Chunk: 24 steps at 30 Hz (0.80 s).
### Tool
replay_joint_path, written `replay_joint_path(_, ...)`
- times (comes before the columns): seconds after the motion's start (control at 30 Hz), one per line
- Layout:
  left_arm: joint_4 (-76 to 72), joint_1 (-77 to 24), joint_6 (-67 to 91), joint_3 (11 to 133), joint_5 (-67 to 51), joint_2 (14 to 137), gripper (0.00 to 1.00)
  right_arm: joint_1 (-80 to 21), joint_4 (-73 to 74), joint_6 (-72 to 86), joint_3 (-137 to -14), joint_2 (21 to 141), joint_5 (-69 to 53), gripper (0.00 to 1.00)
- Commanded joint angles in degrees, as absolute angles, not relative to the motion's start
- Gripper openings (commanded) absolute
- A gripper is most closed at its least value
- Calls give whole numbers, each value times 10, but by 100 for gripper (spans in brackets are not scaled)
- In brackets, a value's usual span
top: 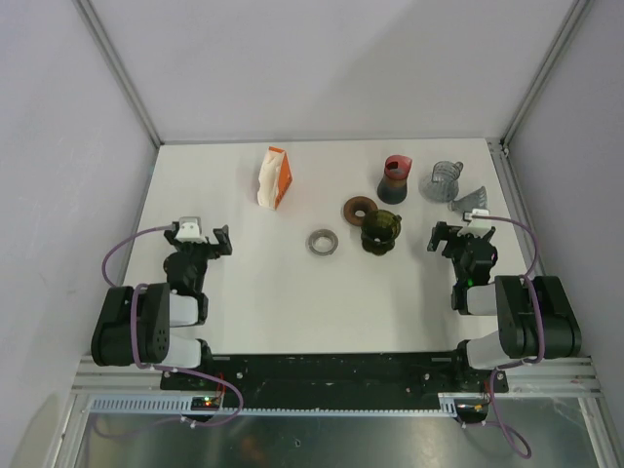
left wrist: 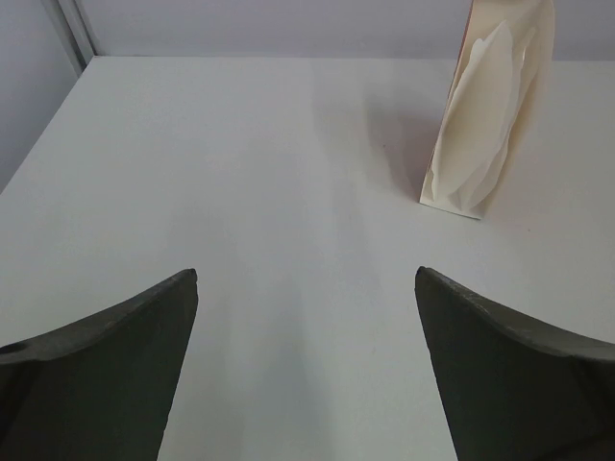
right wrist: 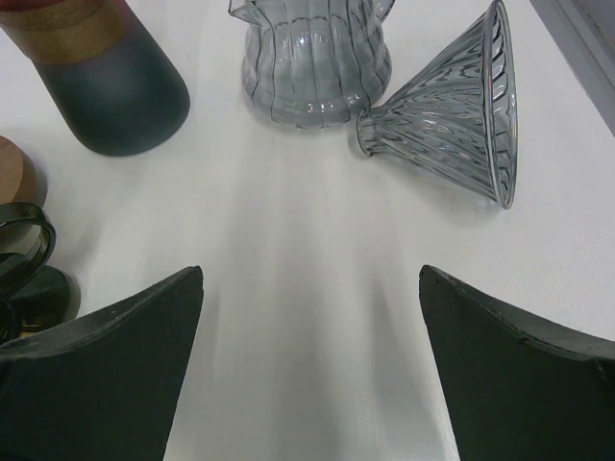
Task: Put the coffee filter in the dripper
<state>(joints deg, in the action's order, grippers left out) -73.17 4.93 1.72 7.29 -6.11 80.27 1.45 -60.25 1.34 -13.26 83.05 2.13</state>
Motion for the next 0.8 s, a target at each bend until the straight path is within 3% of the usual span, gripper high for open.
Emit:
replay_joint_path(0.0, -758, 46, 21, 74, -47, 804, 100, 13, -615, 5, -141, 835, 25, 99)
replay_joint_path(0.17, -757, 47, 22, 75, -46, 804, 100, 14, -586, 24, -145, 803, 69, 99)
replay_joint_path(0.33, -744, 33, 4, 81, -49, 803, 100, 20, -475, 62, -170, 698, 127, 99)
replay_joint_path(0.47, -732, 31, 2, 87, -50, 797, 100, 33, -419, 109, -192, 608, 103, 99)
replay_joint_path(0.6, -536, 33, 1, 179, -69, 749, 100, 34, -277, 125, -280, 560, 77, 97)
replay_joint_path(0.77, -275, 31, -28, 343, -129, 774, 100, 33, -96, 123, -418, 566, 28, 93)
